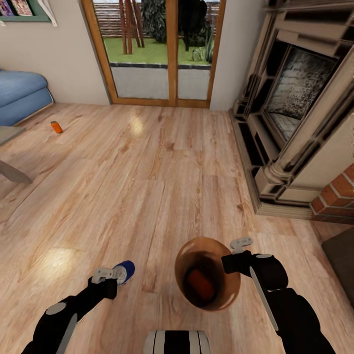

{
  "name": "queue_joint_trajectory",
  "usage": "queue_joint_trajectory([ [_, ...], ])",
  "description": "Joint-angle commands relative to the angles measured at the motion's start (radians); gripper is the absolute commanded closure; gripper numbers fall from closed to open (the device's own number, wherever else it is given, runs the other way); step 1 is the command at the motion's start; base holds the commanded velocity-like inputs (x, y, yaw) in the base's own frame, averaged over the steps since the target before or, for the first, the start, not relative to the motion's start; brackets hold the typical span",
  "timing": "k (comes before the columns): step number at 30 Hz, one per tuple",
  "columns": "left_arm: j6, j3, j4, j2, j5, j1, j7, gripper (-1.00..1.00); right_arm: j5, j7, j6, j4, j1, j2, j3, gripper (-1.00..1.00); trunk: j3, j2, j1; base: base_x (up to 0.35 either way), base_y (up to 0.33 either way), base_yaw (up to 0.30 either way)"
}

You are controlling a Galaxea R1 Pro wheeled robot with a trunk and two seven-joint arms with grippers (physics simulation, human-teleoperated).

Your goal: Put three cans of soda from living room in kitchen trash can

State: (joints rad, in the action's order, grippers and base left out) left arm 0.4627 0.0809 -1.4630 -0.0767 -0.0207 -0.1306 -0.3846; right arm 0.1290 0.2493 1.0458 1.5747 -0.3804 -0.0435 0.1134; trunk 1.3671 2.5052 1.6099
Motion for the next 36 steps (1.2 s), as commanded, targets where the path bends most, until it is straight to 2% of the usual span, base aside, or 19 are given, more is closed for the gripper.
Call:
queue_joint_trajectory([
  [1, 0.011, 0.000, -0.012, 0.000, 0.004, 0.000, -0.010, 1.00, -0.016, -0.001, 0.001, 0.000, 0.000, 0.000, 0.002, 1.00, -0.004, 0.000, 0.000, 0.000, 0.000, 0.000],
  [5, 0.114, 0.007, -0.046, -0.003, 0.003, -0.002, -0.099, 1.00, -0.016, 0.000, 0.001, 0.003, -0.004, 0.000, 0.003, 1.00, -0.019, -0.001, -0.002, 0.000, 0.000, 0.000],
  [7, 0.194, 0.012, -0.068, -0.017, 0.002, -0.030, -0.142, 1.00, -0.018, 0.000, 0.001, 0.004, -0.010, -0.003, 0.002, 1.00, -0.027, -0.002, -0.003, 0.000, 0.000, 0.000],
  [9, 0.367, 0.016, -0.092, -0.061, 0.002, -0.134, -0.246, 1.00, -0.020, 0.003, 0.001, 0.002, -0.032, -0.007, 0.001, 1.00, -0.035, -0.002, -0.004, 0.000, 0.000, 0.000],
  [11, 0.434, 0.018, -0.096, -0.083, 0.002, -0.189, -0.317, 1.00, -0.021, 0.010, 0.001, -0.003, -0.047, -0.007, 0.001, 1.00, -0.043, -0.003, -0.005, 0.000, 0.000, 0.000],
  [12, 0.487, 0.019, -0.099, -0.105, 0.002, -0.246, -0.391, 1.00, -0.021, 0.019, 0.001, -0.015, -0.065, -0.005, 0.000, 1.00, -0.047, -0.003, -0.005, 0.000, 0.000, 0.000],
  [13, 0.551, 0.019, -0.100, -0.143, 0.003, -0.336, -0.504, 1.00, -0.021, 0.030, 0.001, -0.063, -0.108, -0.003, -0.001, 1.00, -0.050, -0.003, -0.006, 0.000, 0.000, 0.000],
  [14, 0.566, 0.020, -0.100, -0.159, 0.003, -0.367, -0.541, 1.00, -0.021, 0.032, 0.001, -0.088, -0.127, -0.002, -0.001, 1.00, -0.054, -0.003, -0.006, 0.000, 0.000, 0.000],
  [15, 0.585, 0.020, -0.098, -0.211, 0.002, -0.454, -0.660, 1.00, -0.022, 0.037, 0.001, -0.190, -0.189, -0.001, -0.002, 1.00, -0.058, -0.004, -0.007, 0.000, 0.000, 0.000],
  [16, 0.585, 0.020, -0.096, -0.228, 0.000, -0.480, -0.702, 1.00, -0.022, 0.039, 0.001, -0.230, -0.211, -0.001, -0.002, 1.00, -0.062, -0.004, -0.007, 0.000, 0.000, 0.000],
  [18, 0.585, 0.018, -0.062, -0.272, -0.003, -0.578, -0.860, 1.00, -0.022, 0.052, 0.001, -0.385, -0.297, 0.000, -0.002, 1.00, -0.070, -0.004, -0.008, 0.000, 0.000, 0.000],
  [22, 0.585, 0.005, 0.029, -0.292, -0.006, -0.709, -1.011, 1.00, -0.021, 0.097, 0.001, -0.572, -0.411, 0.002, 0.000, 1.00, -0.085, -0.005, -0.010, 0.000, 0.000, 0.000],
  [24, 0.585, -0.016, 0.104, -0.289, -0.005, -0.805, -1.068, 1.00, -0.021, 0.111, 0.001, -0.678, -0.482, 0.003, 0.002, 1.00, -0.091, -0.019, -0.018, 0.000, 0.000, 0.000],
  [26, 0.585, -0.085, 0.163, -0.270, -0.003, -0.869, -1.087, 1.00, -0.020, 0.115, 0.001, -0.740, -0.516, 0.007, 0.003, 1.00, -0.098, -0.033, -0.025, 0.000, 0.000, 0.000],
  [27, 0.585, -0.149, 0.204, -0.245, -0.002, -0.903, -1.094, 1.00, -0.020, 0.116, 0.001, -0.772, -0.532, 0.013, 0.004, 1.00, -0.101, -0.040, -0.029, 0.000, 0.000, 0.000],
  [28, 0.585, -0.180, 0.223, -0.230, -0.001, -0.918, -1.096, 1.00, -0.020, 0.117, 0.001, -0.787, -0.541, 0.016, 0.004, 1.00, -0.104, -0.047, -0.033, 0.000, 0.000, 0.000],
  [29, 0.585, -0.234, 0.260, -0.198, 0.001, -0.941, -1.097, 1.00, -0.020, 0.118, 0.001, -0.815, -0.563, 0.024, 0.004, 1.00, -0.107, -0.054, -0.037, 0.000, 0.000, 0.000],
  [31, 0.585, -0.298, 0.321, -0.139, 0.014, -0.966, -1.079, 1.00, -0.019, 0.118, 0.001, -0.874, -0.605, 0.037, 0.004, 1.00, -0.113, -0.068, -0.044, 0.000, 0.000, 0.000],
  [36, 0.585, -0.335, 0.379, -0.047, 0.108, -0.981, -0.991, 1.00, -0.012, 0.119, 0.001, -0.947, -0.662, 0.062, 0.005, 1.00, -0.129, -0.103, -0.064, 0.000, 0.000, 0.000],
])
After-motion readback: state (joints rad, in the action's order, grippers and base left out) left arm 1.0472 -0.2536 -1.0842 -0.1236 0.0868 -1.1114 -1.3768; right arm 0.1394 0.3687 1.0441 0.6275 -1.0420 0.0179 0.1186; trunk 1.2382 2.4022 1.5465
